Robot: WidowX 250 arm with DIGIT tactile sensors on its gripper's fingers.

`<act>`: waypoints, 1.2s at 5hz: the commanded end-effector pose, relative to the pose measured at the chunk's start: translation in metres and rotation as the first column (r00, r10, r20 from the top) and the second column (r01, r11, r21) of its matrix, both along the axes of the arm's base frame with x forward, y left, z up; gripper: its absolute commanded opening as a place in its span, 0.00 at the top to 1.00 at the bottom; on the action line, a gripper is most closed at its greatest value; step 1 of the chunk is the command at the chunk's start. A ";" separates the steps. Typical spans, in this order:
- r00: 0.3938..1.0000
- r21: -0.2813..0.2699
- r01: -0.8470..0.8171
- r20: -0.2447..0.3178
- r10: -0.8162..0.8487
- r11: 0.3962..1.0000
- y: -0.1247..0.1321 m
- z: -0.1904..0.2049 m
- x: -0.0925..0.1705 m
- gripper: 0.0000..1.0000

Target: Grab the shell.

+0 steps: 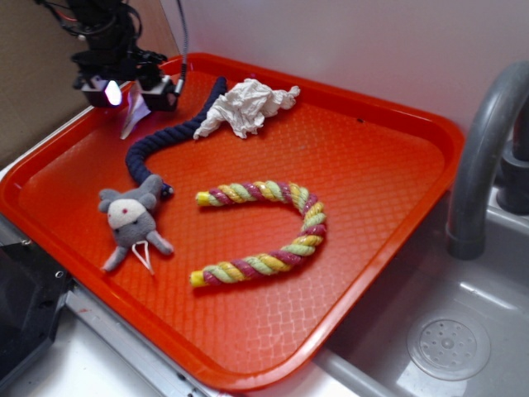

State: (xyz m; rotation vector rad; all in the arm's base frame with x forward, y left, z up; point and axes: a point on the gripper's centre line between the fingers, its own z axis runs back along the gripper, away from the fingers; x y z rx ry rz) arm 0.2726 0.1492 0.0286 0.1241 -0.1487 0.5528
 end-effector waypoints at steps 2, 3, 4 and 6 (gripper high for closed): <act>0.988 0.002 0.152 -0.009 -0.152 0.988 -0.026 0.005 0.000 1.00; 0.996 -0.005 0.005 -0.086 -0.006 1.000 -0.031 0.033 -0.011 1.00; 0.990 0.016 0.045 -0.136 -0.043 0.999 -0.050 0.079 -0.014 1.00; 0.942 -0.045 0.335 -0.006 -0.335 0.941 -0.130 0.174 -0.022 1.00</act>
